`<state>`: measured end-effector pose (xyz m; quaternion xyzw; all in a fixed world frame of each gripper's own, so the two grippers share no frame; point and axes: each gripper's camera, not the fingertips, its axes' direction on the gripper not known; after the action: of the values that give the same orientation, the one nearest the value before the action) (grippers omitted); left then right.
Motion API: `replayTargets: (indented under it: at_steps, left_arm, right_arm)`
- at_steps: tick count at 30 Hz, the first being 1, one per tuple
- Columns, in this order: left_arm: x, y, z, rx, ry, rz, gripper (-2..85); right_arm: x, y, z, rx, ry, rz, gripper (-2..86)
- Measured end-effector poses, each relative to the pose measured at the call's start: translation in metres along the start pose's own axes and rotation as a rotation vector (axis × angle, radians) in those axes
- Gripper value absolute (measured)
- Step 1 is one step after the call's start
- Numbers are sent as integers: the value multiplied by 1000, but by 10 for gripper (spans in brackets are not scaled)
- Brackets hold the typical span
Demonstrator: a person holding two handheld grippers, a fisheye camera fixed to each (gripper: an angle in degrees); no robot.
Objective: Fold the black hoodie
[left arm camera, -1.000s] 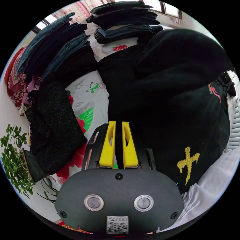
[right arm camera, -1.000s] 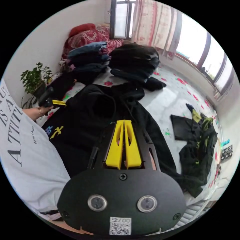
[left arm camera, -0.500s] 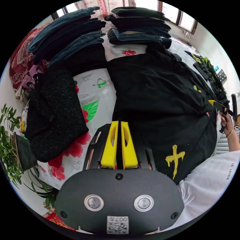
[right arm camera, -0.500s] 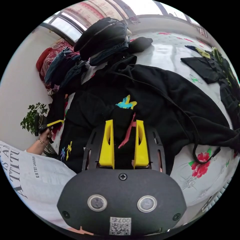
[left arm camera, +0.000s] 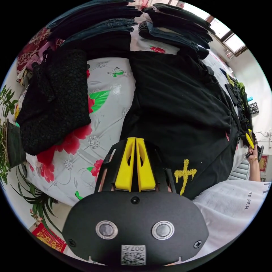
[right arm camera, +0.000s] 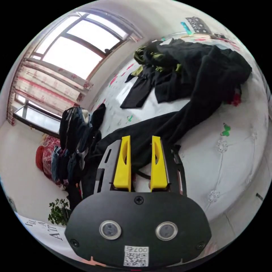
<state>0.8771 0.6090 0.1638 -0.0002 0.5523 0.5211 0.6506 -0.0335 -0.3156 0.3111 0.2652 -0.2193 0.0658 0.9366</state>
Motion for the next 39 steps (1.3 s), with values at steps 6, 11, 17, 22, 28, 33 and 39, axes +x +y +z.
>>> replayTargets:
  at_steps: [6, 11, 17, 22, 28, 33, 39]
  left_arm:
    - [1, -13, -3, -8, 8, 13, -10]
    - [5, -18, -2, -31, -5, 37, -10]
    - [-3, -15, -11, -9, -4, 40, -10]
    - [-23, -8, -18, 19, 33, 13, -10]
    - [-54, -8, -36, 111, 130, -17, -10]
    - [-99, 1, -47, 166, 149, -75, -9]
    - [-153, 8, -50, 176, 152, -112, -7]
  right_arm:
    - [91, -62, -88, 244, 166, 217, 111]
    - [101, -107, -82, 191, 285, 263, 73]
    - [78, -105, -102, 290, 81, 248, 9]
    - [-93, -86, -120, 272, -182, -367, 5]
    - [-337, 63, -70, 84, -498, -1050, 28]
    - [-426, 210, 76, -322, -527, -1162, 55]
    - [-424, 258, 173, -667, -482, -1090, 72]
